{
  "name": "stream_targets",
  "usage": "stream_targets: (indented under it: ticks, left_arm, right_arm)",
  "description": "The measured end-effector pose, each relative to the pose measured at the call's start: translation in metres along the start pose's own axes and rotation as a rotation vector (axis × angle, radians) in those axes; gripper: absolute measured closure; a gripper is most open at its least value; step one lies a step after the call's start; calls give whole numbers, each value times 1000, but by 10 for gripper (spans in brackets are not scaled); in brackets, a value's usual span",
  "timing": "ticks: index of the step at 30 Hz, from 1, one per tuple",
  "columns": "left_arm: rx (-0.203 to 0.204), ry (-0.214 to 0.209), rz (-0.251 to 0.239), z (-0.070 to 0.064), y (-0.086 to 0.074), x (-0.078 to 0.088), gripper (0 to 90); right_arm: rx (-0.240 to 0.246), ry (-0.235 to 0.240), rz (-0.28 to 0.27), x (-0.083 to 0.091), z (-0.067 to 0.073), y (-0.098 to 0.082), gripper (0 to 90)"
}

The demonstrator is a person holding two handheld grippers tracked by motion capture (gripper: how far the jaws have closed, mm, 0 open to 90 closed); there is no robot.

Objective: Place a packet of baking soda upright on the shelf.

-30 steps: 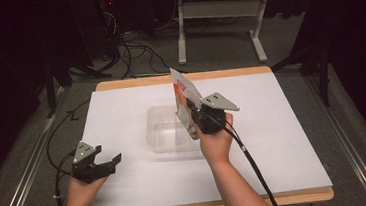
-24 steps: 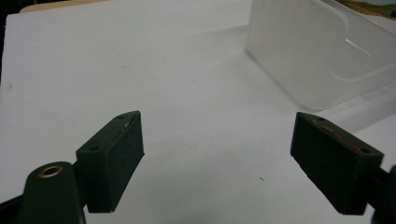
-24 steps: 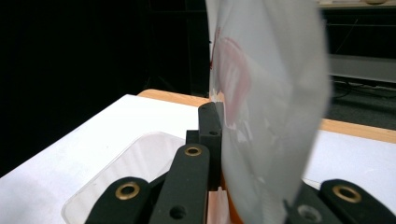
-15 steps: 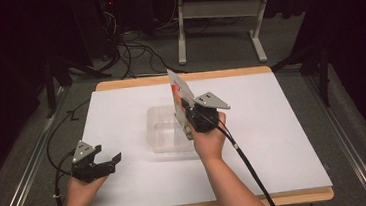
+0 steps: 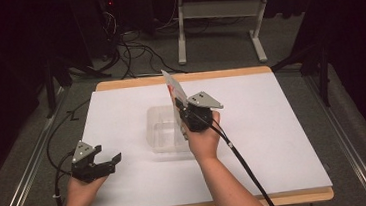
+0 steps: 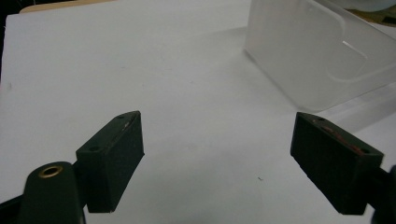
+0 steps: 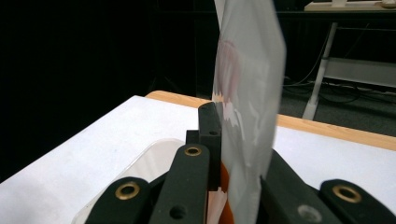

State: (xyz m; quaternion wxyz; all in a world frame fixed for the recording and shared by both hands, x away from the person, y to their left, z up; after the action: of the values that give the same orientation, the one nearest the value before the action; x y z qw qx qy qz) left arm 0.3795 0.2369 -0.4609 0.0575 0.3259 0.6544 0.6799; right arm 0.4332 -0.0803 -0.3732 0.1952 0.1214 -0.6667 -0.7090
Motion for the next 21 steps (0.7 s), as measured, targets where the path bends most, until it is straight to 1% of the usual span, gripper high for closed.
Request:
stream_targets:
  ticks: [5, 7, 11, 17, 21]
  left_arm:
    - [4, 1, -3, 1, 0, 2, 175]
    - [8, 2, -5, 1, 0, 1, 175]
    - [8, 2, -5, 1, 0, 1, 175]
    - [5, 2, -4, 1, 0, 2, 175]
    - [5, 2, -4, 1, 0, 2, 175]
  right_arm:
    - [15, 3, 0, -2, 3, -3, 900]
    - [11, 5, 4, -4, 4, -6, 900]
    - [18, 4, 12, -6, 4, -9, 900]
    - [4, 6, 17, -7, 1, -16, 900]
    - [15, 7, 18, -8, 1, -19, 900]
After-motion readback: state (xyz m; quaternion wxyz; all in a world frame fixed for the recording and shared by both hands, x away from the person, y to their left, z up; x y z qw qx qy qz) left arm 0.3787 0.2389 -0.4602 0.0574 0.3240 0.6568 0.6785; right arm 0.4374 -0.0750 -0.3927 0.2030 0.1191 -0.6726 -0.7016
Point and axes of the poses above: each handheld gripper's, and its own axes: x roughly backward along the jaws, y roughly out of its top, z roughly to its left, the point moved 3 cm from there along -x, roughly forward along the jaws, and after that the axes turned 11 degrees about -z, right-handed, at the moved point
